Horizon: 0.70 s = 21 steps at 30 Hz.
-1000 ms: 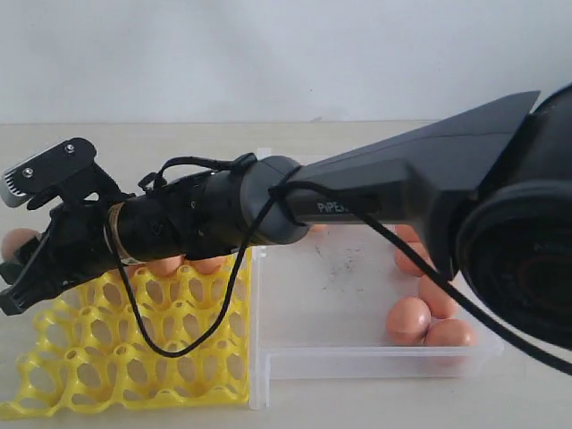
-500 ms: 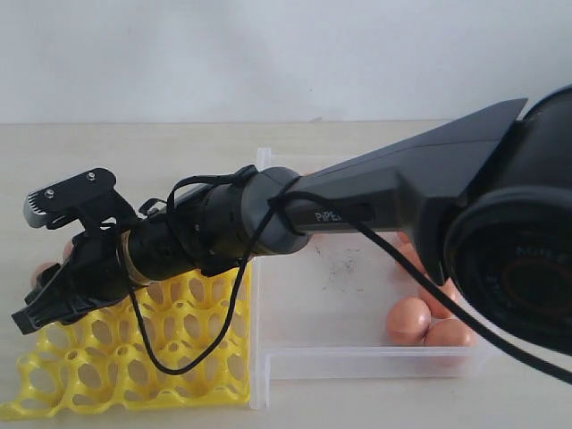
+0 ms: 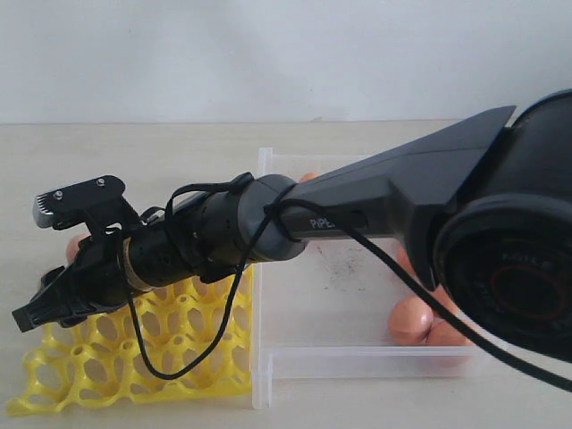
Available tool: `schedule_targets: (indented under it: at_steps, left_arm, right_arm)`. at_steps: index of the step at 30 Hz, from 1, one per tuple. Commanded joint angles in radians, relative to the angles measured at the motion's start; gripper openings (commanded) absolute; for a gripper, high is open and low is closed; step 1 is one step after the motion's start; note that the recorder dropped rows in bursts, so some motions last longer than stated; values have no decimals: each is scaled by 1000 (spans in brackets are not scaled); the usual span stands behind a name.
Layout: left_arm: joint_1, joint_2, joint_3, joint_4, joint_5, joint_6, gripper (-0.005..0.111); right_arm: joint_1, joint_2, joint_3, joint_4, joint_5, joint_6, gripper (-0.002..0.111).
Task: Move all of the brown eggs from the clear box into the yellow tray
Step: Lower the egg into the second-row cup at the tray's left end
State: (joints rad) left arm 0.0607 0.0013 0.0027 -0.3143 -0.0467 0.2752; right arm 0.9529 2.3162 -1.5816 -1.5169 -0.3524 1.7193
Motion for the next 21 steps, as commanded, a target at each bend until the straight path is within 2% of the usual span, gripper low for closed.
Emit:
schedule_targets:
  at_steps: [1,3,5,21]
  left_arm:
    - [-2,-1,-3,-5,-6,3,4]
    - [-2,-1,-3,-5,-6,3,4]
    - [-2,-1,-3,-5,-6,3,4]
    - [-2,-1,-3,-5,-6,3,4]
  right_arm:
    - [-7,9,4,-14,13,28,36]
    - [-7,9,4,-14,13,28,46]
    - [-7,9,4,-14,24,28,49]
    - [-7,9,4,-56,91,27,50]
